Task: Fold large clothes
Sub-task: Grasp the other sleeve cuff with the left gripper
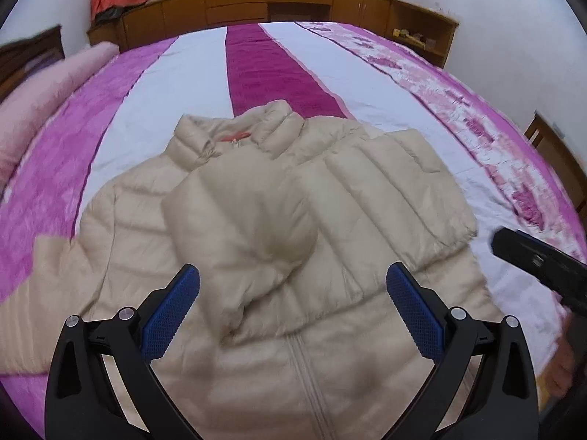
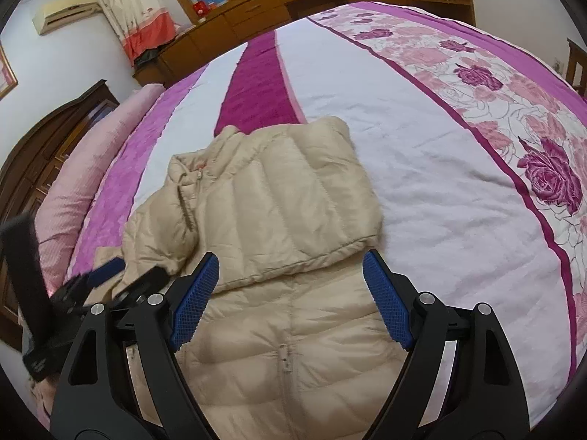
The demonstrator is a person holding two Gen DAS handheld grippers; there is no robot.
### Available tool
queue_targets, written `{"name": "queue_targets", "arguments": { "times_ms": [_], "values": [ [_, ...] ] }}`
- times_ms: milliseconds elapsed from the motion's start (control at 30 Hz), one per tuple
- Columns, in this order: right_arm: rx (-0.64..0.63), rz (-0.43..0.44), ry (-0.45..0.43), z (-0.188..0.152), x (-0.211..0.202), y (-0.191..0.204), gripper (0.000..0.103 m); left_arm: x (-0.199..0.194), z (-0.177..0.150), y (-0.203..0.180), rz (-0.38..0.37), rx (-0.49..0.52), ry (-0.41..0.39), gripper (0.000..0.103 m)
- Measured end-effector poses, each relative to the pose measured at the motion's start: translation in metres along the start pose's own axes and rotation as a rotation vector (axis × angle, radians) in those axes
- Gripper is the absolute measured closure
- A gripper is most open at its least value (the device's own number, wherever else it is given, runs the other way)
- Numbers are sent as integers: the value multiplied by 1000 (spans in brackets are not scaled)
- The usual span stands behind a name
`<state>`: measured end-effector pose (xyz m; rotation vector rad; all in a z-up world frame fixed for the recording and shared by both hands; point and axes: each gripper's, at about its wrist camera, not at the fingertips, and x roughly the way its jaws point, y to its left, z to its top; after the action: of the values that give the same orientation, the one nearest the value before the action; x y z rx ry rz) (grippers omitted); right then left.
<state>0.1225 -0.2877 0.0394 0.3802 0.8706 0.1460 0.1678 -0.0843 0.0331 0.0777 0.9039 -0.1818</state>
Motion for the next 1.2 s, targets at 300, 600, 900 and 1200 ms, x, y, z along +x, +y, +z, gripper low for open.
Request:
{"name": "queue_targets", "arguments": {
  "times_ms": [300,600,900,1200],
  "values": [
    [76,16,18,-5,14,-21,22,50,12,-20,166,95,2,10],
    [77,-6,21,-2,27,-26,22,39,18,1,137,80,-59,85],
    [34,-48,-5,9,43,-15,23,-29,27,75,73,-90,-175,88],
    [-63,-184,-1,17,77,-6,53,3,-15,153,137,-271,-43,87]
  ]
}}
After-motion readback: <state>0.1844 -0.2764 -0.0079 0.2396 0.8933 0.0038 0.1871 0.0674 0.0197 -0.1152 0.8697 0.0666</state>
